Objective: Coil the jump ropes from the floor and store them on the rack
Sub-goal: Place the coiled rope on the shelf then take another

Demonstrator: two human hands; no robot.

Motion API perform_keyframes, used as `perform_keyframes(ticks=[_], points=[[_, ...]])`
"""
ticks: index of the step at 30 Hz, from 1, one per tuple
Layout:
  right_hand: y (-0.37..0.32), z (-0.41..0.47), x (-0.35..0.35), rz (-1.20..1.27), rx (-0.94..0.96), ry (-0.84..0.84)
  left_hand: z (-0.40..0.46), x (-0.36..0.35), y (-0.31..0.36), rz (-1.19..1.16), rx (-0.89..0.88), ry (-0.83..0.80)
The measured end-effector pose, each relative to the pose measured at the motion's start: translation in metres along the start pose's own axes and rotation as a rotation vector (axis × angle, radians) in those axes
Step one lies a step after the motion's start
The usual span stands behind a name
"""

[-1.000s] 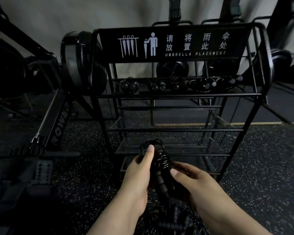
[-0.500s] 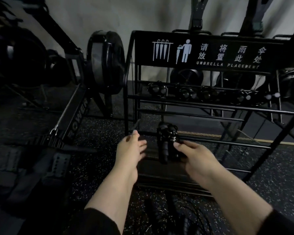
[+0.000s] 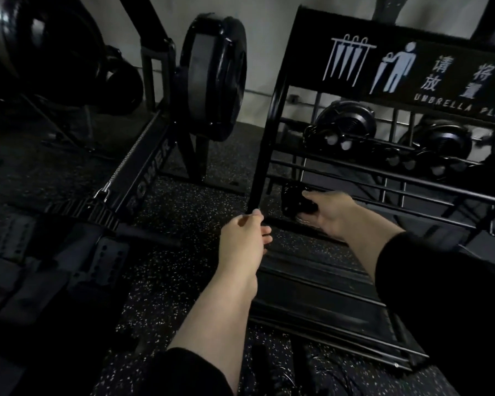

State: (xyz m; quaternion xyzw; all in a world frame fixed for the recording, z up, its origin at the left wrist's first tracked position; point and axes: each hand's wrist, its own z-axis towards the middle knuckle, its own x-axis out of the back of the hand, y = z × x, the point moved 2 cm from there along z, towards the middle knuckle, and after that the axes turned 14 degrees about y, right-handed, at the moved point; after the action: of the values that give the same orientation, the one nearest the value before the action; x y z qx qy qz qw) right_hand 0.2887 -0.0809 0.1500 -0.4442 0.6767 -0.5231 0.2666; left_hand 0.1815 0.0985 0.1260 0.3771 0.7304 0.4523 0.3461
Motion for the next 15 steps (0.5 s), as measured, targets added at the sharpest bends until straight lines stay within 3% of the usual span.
perform_keyframes(ticks=[5, 10, 15], points=[[0.006, 0.022, -0.013, -0.088, 0.026, 0.042, 0.010, -0.003, -0.005, 0.001, 0.019, -0.008], [0.000, 0.034, -0.021, -0.411, 0.123, 0.166, 0.016, -0.003, -0.011, 0.037, -0.018, 0.026], [-0.010, 0.032, -0.025, -0.604, 0.194, 0.136, 0.017, -0.005, -0.010, 0.048, -0.046, 0.044]])
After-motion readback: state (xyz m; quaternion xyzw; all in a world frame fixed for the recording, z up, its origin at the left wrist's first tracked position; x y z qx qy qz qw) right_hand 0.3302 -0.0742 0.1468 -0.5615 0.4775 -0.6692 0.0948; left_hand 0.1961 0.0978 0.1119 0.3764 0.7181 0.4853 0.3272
